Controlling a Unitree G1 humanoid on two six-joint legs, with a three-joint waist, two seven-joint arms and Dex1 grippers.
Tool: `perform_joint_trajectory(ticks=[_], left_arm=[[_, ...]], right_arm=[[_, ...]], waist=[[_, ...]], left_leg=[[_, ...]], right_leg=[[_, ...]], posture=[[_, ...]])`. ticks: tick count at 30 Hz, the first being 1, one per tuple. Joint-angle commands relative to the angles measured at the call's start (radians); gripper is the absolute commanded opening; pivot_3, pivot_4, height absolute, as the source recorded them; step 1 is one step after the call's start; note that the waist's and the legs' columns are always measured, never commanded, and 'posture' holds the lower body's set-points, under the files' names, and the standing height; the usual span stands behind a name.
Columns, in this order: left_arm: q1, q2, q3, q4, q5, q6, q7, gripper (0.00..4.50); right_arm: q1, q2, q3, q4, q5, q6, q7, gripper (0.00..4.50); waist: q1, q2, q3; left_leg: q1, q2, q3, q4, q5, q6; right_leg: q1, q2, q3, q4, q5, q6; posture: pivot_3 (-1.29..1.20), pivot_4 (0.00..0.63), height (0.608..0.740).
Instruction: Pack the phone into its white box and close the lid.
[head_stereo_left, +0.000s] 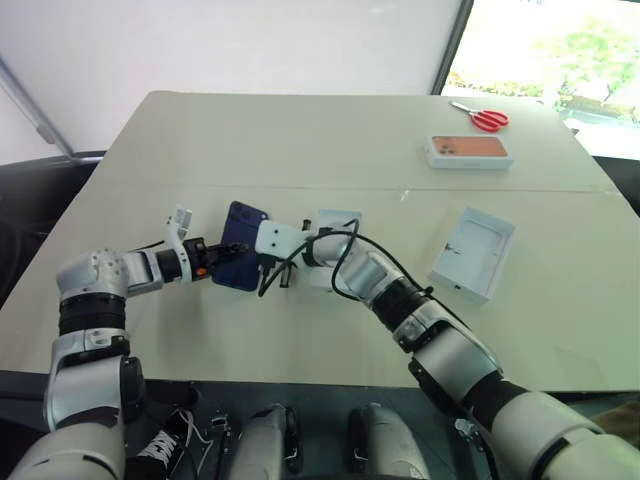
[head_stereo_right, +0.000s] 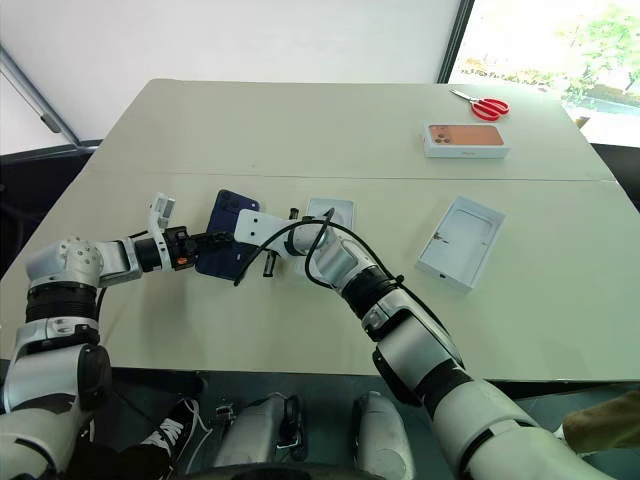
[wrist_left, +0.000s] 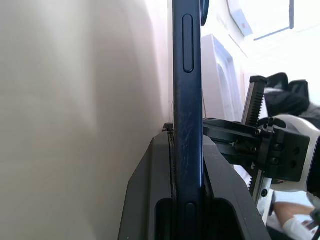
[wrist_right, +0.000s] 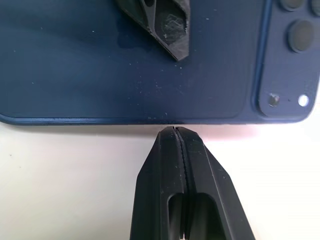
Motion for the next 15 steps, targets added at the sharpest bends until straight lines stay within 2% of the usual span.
perform_joint_trajectory(ticks=[1,4,5,7,9,10,13,15], left_arm=[[0.061,-0.007,0.01,-0.08,-0.039,0.036,0.005,0.07],[0.077,-0.024,0.114,-0.117,-0.116,0.081,0.027,0.07],[0.082,-0.033,0.141,-0.129,-0.128,0.075,0.042,0.0],[0.08,-0.053,0.196,-0.128,-0.147,0.073,0.086,0.0],[0.083,-0.072,0.226,-0.143,-0.157,0.057,0.121,0.0],[0.092,-0.079,0.225,-0.167,-0.163,0.058,0.129,0.0],[0.126,-0.09,0.204,-0.254,-0.172,0.057,0.145,0.0],[0.121,-0.102,0.237,-0.279,-0.194,0.075,0.178,0.0]], right_arm=[[0.033,0.016,-0.154,-0.174,0.199,0.089,0.09,0.0],[0.067,0.02,-0.316,-0.329,0.433,0.258,0.175,0.0],[0.077,0.008,-0.335,-0.364,0.461,0.283,0.182,0.53],[0.102,-0.034,-0.33,-0.423,0.464,0.316,0.185,1.27],[0.138,-0.105,-0.291,-0.502,0.457,0.351,0.227,2.35],[0.164,-0.16,-0.266,-0.556,0.466,0.392,0.273,2.76],[0.229,-0.293,-0.211,-0.657,0.471,0.439,0.366,2.76],[0.287,-0.385,-0.164,-0.695,0.435,0.373,0.415,2.76]], waist=[[-0.003,-0.001,0.0],[-0.006,-0.001,0.001],[-0.008,-0.002,0.002],[-0.01,-0.002,0.002],[-0.01,-0.002,0.002],[-0.01,-0.003,0.002],[-0.016,-0.004,0.003],[-0.018,-0.005,0.004]], left_leg=[[-0.001,0.0,0.0,0.0,0.0,0.0],[-0.002,0.0,0.0,-0.001,0.0,0.0],[-0.002,0.0,0.0,-0.001,0.0,0.001],[-0.002,0.0,-0.001,-0.001,0.0,0.001],[-0.002,0.0,-0.001,-0.001,0.0,0.0],[-0.002,0.0,-0.001,-0.001,0.0,0.0],[-0.003,0.0,-0.001,-0.002,0.0,0.001],[-0.004,0.0,-0.001,-0.003,-0.001,0.001]], right_leg=[[-0.001,0.0,0.0,0.0,0.0,0.0],[-0.001,0.0,0.0,-0.001,0.0,0.0],[-0.002,0.0,0.0,-0.001,0.0,0.0],[-0.002,0.0,-0.001,-0.001,0.0,0.0],[-0.002,0.0,-0.001,-0.001,0.0,0.0],[-0.002,0.0,-0.001,-0.001,0.0,0.0],[-0.003,-0.001,-0.001,-0.003,0.0,0.0],[-0.003,-0.001,-0.001,-0.003,0.0,0.0]], posture=[[0.0,0.15,0.738],[0.0,0.15,0.738],[0.0,0.15,0.738],[0.0,0.15,0.738],[0.0,0.15,0.738],[0.0,0.15,0.738],[0.0,0.15,0.738],[0.0,0.15,0.738]])
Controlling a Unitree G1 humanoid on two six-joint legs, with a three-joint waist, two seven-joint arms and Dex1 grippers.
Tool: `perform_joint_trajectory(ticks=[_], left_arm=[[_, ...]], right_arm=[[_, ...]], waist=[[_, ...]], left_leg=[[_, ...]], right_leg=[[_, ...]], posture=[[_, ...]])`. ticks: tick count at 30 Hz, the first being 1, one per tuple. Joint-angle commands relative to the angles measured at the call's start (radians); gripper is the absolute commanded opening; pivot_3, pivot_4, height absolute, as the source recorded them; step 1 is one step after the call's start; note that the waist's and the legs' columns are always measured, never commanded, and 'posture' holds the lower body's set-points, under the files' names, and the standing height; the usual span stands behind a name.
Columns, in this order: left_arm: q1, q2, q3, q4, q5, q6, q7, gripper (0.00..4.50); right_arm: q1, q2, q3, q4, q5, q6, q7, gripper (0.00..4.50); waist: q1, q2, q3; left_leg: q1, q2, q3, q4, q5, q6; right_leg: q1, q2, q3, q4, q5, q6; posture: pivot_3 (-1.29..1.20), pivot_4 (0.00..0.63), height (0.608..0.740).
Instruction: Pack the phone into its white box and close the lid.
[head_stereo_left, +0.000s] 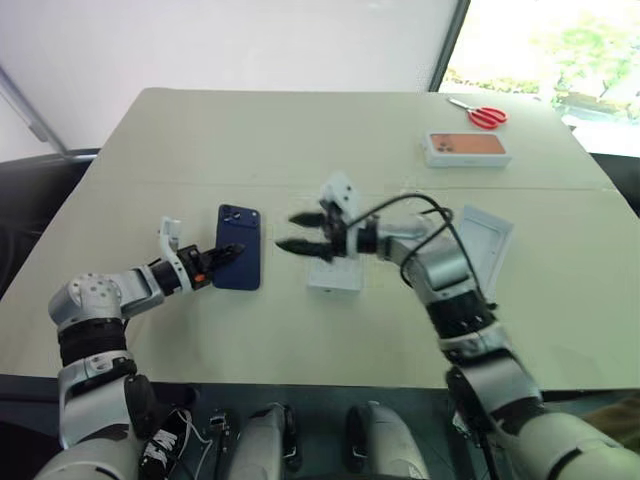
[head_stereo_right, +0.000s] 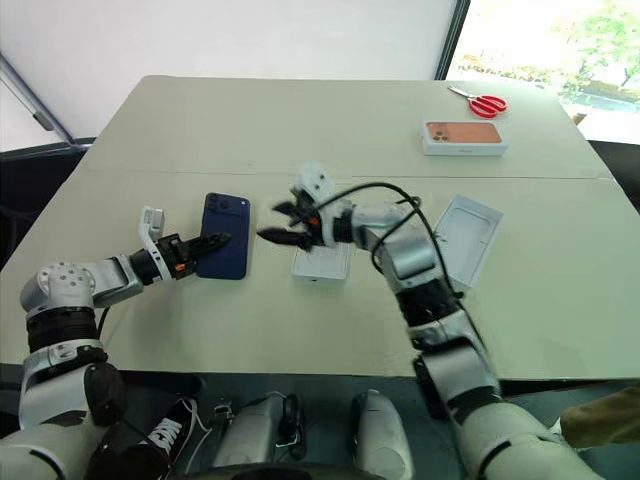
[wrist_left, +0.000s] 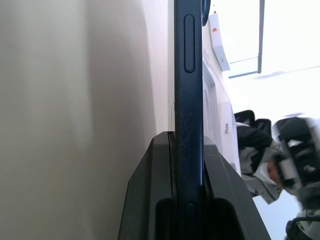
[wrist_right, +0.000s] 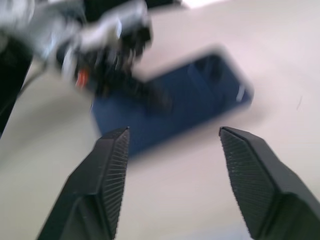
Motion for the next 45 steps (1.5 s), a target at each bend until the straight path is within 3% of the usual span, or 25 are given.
perform_joint_trajectory(ticks=[1,5,8,19,22,24,39,43,45], left_arm=[[-0.022,-0.01,0.053,-0.076,-0.069,0.012,0.035,0.0],[-0.015,-0.013,0.033,-0.103,-0.07,-0.008,0.059,0.0],[-0.021,-0.015,0.018,-0.116,-0.06,-0.033,0.08,0.0],[-0.012,-0.019,0.008,-0.154,-0.084,-0.028,0.109,0.0],[-0.017,-0.027,0.014,-0.168,-0.094,-0.02,0.122,0.0],[-0.016,-0.032,0.02,-0.176,-0.106,-0.014,0.133,0.0],[0.003,-0.03,0.01,-0.183,-0.138,-0.021,0.16,0.0],[0.01,-0.034,0.008,-0.193,-0.15,-0.013,0.159,0.0],[0.013,-0.031,0.004,-0.195,-0.151,-0.011,0.156,0.0]], right_arm=[[0.049,-0.097,0.055,-0.1,-0.023,-0.07,0.083,2.76],[0.056,-0.137,0.07,-0.141,0.004,-0.043,0.117,2.76],[0.05,-0.18,0.138,-0.092,-0.119,-0.177,0.096,2.76],[0.055,-0.168,0.143,-0.048,-0.128,-0.213,0.095,2.76],[0.051,-0.168,0.159,-0.023,-0.153,-0.236,0.09,1.93],[0.047,-0.166,0.17,-0.002,-0.176,-0.255,0.076,1.07],[0.032,-0.14,0.131,0.008,-0.145,-0.211,0.077,1.07],[0.043,-0.148,0.14,-0.019,-0.148,-0.226,0.082,2.26],[0.042,-0.148,0.143,-0.022,-0.149,-0.221,0.082,2.26]], waist=[[-0.001,-0.001,0.001],[-0.009,-0.001,0.001],[-0.005,-0.001,0.001],[0.005,-0.005,0.003],[0.005,-0.005,0.003],[0.005,-0.005,0.003],[0.005,-0.005,0.003],[0.004,-0.005,0.003],[0.005,-0.005,0.003]], left_leg=[[0.0,0.0,0.0,0.0,0.0,0.0],[0.0,0.001,0.0,0.0,0.0,0.0],[0.001,0.001,0.0,0.0,0.001,-0.002],[0.0,0.0,0.0,0.0,0.001,-0.002],[0.0,0.0,0.0,0.0,0.001,-0.002],[0.0,0.0,0.0,0.0,0.001,-0.002],[0.0,0.001,0.0,0.001,0.001,-0.002],[0.0,0.001,0.0,0.001,0.001,-0.002],[0.0,0.001,0.0,0.001,0.001,-0.002]], right_leg=[[0.0,0.0,0.0,0.0,0.0,0.0],[-0.001,0.0,0.0,0.001,0.0,0.0],[-0.001,0.001,-0.001,0.001,0.0,0.0],[0.0,0.0,-0.002,0.0,0.0,0.0],[0.0,0.0,-0.002,0.0,0.0,0.0],[0.0,0.0,-0.002,0.0,0.0,0.0],[0.0,0.0,-0.002,0.0,0.0,0.0],[0.001,0.001,-0.003,0.0,0.0,0.0],[0.001,0.001,-0.003,0.0,0.0,0.0]], posture=[[0.0,0.15,0.738],[0.0,0.15,0.738],[0.0,0.15,0.738],[0.0,0.15,0.738],[0.0,0.15,0.738],[0.0,0.15,0.738],[0.0,0.15,0.738],[0.0,0.15,0.738],[0.0,0.15,0.738]])
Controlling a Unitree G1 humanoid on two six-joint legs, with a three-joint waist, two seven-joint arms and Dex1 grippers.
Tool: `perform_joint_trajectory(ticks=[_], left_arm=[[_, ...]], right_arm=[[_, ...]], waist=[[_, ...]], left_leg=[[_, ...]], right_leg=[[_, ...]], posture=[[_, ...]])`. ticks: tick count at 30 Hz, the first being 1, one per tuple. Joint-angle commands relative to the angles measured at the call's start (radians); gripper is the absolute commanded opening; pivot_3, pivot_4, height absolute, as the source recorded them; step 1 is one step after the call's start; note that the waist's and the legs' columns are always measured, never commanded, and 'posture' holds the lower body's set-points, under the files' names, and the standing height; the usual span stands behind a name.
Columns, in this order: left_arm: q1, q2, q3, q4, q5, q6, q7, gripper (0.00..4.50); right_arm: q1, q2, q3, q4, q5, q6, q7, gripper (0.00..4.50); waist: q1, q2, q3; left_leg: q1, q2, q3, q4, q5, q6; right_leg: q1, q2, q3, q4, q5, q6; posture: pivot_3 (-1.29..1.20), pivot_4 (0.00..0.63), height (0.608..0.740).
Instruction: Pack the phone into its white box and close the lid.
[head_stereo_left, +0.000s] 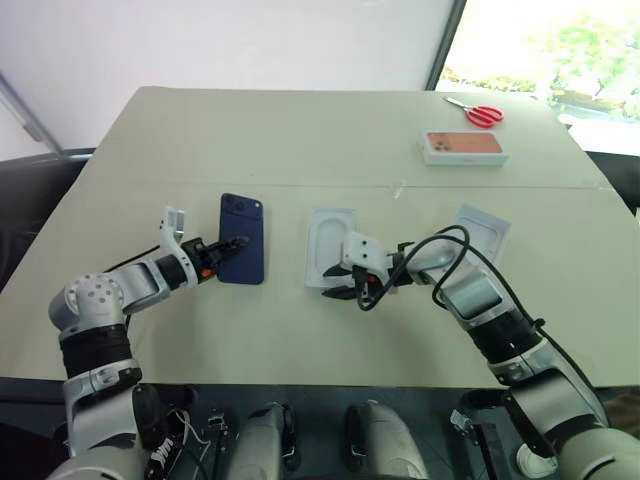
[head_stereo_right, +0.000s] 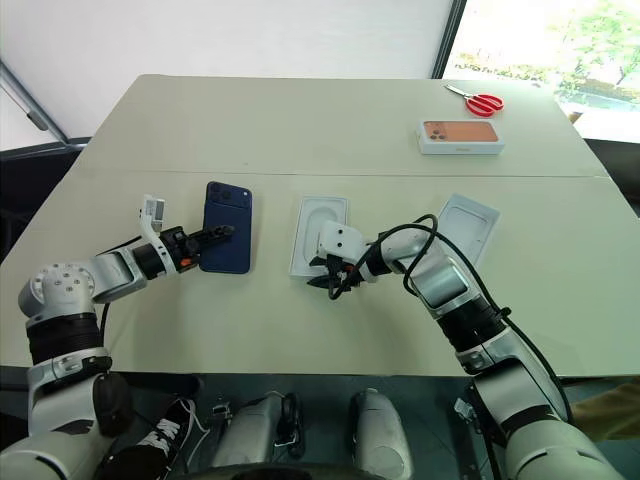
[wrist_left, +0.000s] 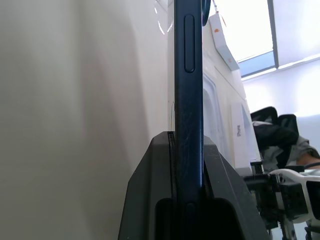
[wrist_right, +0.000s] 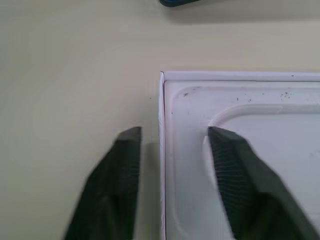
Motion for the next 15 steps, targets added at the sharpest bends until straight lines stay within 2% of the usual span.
perform_joint_trajectory(ticks=[1,15], left_arm=[[-0.003,0.007,0.007,-0.048,-0.042,0.001,-0.013,0.0],[0.001,0.004,0.002,-0.048,-0.041,-0.007,-0.01,0.0]], right_arm=[[-0.007,0.001,-0.009,-0.028,0.006,-0.003,0.0,2.26],[-0.023,0.004,0.013,0.04,-0.052,-0.032,-0.022,2.26]], waist=[[0.0,0.0,0.0],[0.01,0.0,0.0]], left_leg=[[0.0,0.0,0.0,0.0,0.0,0.0],[0.0,0.0,0.0,0.001,0.0,0.0]], right_leg=[[0.0,0.0,0.0,0.0,0.0,0.0],[0.001,0.0,-0.001,0.0,0.0,0.0]], posture=[[0.0,0.15,0.738],[0.0,0.15,0.738]])
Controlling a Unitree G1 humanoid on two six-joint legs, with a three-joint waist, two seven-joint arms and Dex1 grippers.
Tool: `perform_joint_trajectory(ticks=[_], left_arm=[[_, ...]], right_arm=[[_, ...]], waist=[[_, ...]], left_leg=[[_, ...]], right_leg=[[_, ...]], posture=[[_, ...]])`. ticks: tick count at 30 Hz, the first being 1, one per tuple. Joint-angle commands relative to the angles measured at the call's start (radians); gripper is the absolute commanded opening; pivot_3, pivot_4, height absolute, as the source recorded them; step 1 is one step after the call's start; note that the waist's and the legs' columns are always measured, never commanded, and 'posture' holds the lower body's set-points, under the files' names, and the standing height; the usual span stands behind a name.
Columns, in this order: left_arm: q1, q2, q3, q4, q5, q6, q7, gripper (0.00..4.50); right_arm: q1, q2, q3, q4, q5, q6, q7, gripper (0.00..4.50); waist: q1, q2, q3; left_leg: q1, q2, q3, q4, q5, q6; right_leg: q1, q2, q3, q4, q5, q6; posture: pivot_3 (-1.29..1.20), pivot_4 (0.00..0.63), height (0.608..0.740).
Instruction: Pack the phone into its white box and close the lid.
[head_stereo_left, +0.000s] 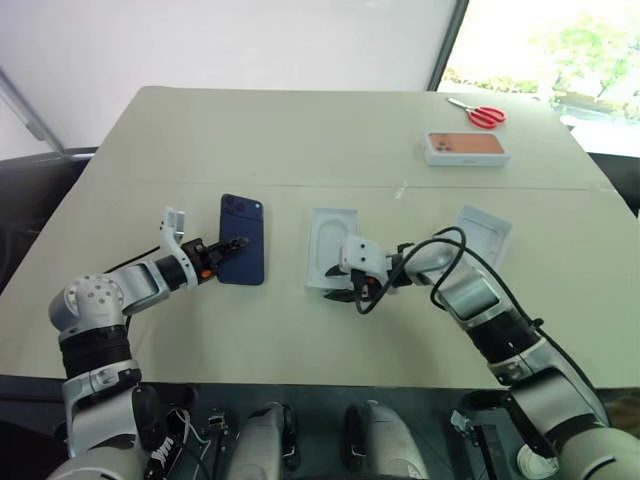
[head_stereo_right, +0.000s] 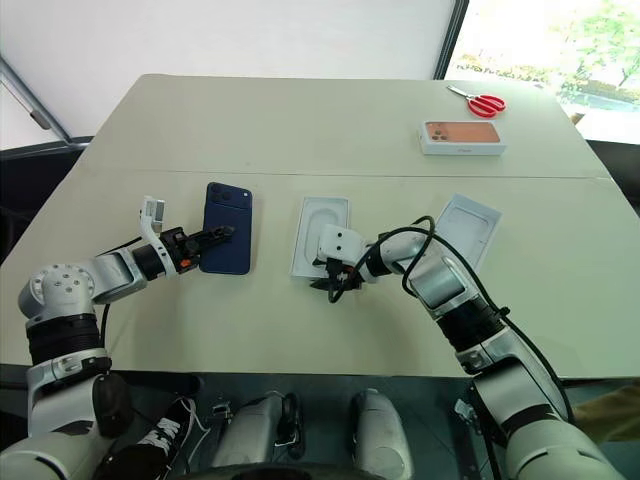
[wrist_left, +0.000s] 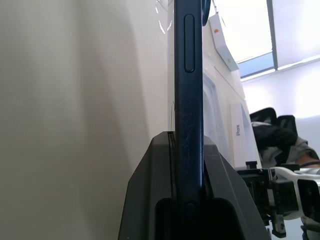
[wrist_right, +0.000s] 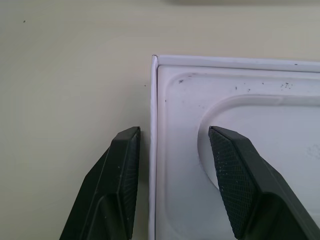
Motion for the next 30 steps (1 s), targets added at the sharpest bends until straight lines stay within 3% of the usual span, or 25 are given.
perform_joint_trajectory(ticks=[1,3,8,9,20,30], left_arm=[[-0.003,0.004,0.003,-0.041,-0.033,-0.01,-0.012,0.0],[-0.005,0.005,0.004,-0.034,-0.031,-0.013,-0.011,0.0],[-0.001,-0.001,0.008,-0.035,-0.035,-0.014,-0.006,0.0],[0.002,-0.003,0.007,-0.039,-0.035,-0.013,-0.006,0.0],[-0.01,0.003,0.03,-0.026,-0.052,-0.011,0.0,0.0],[-0.139,0.043,0.102,0.052,-0.09,0.005,0.041,0.0]], right_arm=[[-0.01,0.006,-0.008,0.001,-0.001,0.008,-0.005,2.26],[-0.011,0.006,-0.008,-0.001,0.003,0.015,0.0,2.26],[-0.003,0.01,-0.004,-0.006,-0.002,0.019,-0.009,0.65],[-0.003,0.008,0.002,-0.007,-0.013,0.009,-0.014,0.56],[-0.01,0.026,0.002,0.002,-0.03,0.004,-0.029,0.56],[-0.046,0.194,0.029,0.049,-0.061,0.009,-0.126,0.56]], waist=[[0.005,0.0,0.0],[0.008,0.0,0.0],[0.007,-0.001,-0.001],[0.006,-0.001,-0.001],[0.007,-0.001,-0.001],[0.004,-0.002,-0.001]], left_leg=[[0.0,0.0,0.0,0.0,0.0,0.0],[0.0,0.0,0.0,0.0,0.0,0.0],[0.001,0.0,0.0,0.0,0.0,0.0],[0.001,0.0,0.0,0.0,0.0,0.0],[0.001,0.001,0.0,0.0,0.0,0.0],[0.001,0.001,0.0,0.001,0.0,0.0]], right_leg=[[0.0,0.0,0.0,0.0,0.0,0.0],[0.0,0.0,0.0,0.0,0.0,0.0],[0.001,0.0,0.0,0.0,0.0,0.0],[0.001,0.0,0.0,0.0,0.0,0.0],[0.001,0.0,0.0,0.0,0.0,0.0],[0.001,0.002,0.0,0.001,0.0,0.0]], posture=[[0.0,0.15,0.738],[0.0,0.15,0.738],[0.0,0.15,0.738],[0.0,0.15,0.738],[0.0,0.15,0.738],[0.0,0.15,0.738]])
